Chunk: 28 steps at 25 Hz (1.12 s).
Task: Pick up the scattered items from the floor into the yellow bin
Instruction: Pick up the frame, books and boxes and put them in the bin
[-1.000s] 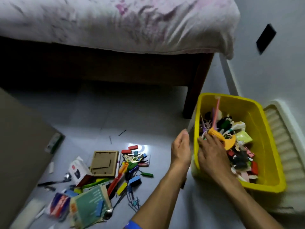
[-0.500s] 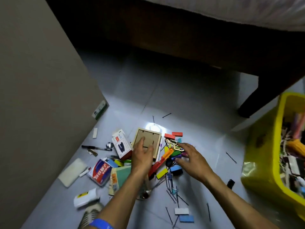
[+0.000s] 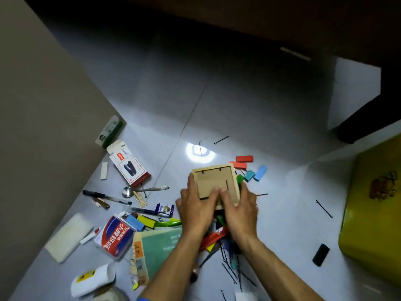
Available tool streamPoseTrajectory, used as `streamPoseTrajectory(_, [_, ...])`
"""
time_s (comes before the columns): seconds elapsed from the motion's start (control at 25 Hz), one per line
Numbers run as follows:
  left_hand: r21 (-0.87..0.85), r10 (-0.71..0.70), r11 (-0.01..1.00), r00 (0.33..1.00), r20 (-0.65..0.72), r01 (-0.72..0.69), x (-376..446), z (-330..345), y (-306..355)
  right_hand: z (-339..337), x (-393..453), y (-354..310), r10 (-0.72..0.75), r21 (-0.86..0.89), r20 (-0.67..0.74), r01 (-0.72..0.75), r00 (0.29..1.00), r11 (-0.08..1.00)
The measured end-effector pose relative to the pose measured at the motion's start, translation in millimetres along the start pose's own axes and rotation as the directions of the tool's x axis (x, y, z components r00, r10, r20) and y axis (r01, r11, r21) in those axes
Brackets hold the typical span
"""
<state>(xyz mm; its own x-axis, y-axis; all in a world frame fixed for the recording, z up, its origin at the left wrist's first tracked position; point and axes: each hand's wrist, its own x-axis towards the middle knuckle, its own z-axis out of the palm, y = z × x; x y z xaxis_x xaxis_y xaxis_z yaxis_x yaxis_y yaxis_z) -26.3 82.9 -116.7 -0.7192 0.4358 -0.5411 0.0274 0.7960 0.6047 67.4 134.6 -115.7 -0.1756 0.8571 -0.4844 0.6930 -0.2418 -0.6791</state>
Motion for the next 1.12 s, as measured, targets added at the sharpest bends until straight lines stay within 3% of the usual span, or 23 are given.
streamPoseTrajectory(0.12, [-0.213, 0.003, 0.977, 1.0, -0.003, -0.004, -9, 9, 3, 17, -8, -3, 0.109, 0.491, 0.097, -0.143, 0.989, 0.859])
streamPoseTrajectory(0.28, [-0.513, -0.041, 0.856, 0.998, 0.05, 0.061, -7, -3, -11, 17, -6, 5, 0.089, 0.729, 0.23, -0.232, 0.969, 0.644])
streamPoseTrajectory(0.52, [-0.652, 0.02, 0.758, 0.999, 0.046, 0.015, -41, -16, 15, -20, -15, -6, -0.032, 0.806, 0.259, -0.197, 0.965, 0.558])
streamPoseTrajectory(0.76, [-0.62, 0.224, 0.768, 0.974, 0.021, -0.163, -105, -33, 64, -96, -59, -27, -0.071, 0.835, 0.185, -0.119, 0.98, 0.537])
streamPoseTrajectory(0.88, [-0.598, 0.319, 0.774, 0.944, 0.086, -0.207, -144, -22, 102, -165, -78, -27, -0.031, 0.86, 0.062, -0.038, 0.998, 0.508])
streamPoseTrajectory(0.96, [-0.613, 0.378, 0.758, 0.916, 0.135, -0.222, -172, -6, 130, -221, -88, -23, 0.027, 0.9, -0.051, 0.035, 0.998, 0.434])
streamPoseTrajectory(1.12, [-0.619, 0.452, 0.753, 0.859, 0.24, -0.223, -221, 27, 172, -323, -102, -5, 0.107, 0.912, -0.279, 0.228, 0.954, 0.342])
